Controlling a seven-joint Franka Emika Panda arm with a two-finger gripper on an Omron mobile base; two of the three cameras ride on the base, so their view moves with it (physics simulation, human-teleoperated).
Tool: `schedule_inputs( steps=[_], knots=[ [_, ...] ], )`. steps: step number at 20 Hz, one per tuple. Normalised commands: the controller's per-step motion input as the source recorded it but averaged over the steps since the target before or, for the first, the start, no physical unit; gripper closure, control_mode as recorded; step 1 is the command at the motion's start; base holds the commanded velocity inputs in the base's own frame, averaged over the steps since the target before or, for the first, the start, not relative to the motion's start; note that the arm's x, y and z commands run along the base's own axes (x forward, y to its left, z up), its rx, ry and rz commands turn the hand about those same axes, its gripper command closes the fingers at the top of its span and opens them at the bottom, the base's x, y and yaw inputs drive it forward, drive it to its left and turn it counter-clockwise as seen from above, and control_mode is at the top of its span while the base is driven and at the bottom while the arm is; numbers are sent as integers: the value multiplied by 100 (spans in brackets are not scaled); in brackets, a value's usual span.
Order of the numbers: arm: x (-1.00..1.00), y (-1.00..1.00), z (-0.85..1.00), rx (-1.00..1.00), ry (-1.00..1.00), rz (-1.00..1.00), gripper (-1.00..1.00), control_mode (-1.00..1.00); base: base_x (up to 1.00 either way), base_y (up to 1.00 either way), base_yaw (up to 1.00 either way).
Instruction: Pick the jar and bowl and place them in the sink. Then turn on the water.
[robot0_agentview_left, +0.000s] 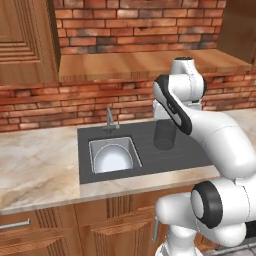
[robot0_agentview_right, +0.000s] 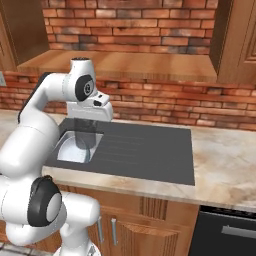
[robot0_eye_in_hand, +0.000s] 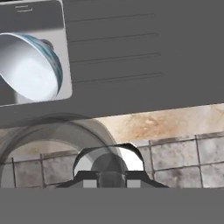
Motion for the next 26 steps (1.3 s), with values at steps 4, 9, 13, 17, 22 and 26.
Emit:
schedule_inputs(
  steps=[4,9,13,17,22,26],
  knots=[
    [0,0,0,0,0,0,100,100,38,-4,0],
    [0,0,0,0,0,0,100,100,35,-6,0],
    [0,0,0,0,0,0,100,100,41,-1,0],
    [0,0,0,0,0,0,100,100,38,-10,0],
    [0,0,0,0,0,0,100,100,40,-9,0],
    [0,0,0,0,0,0,100,100,43,-6,0]
  ],
)
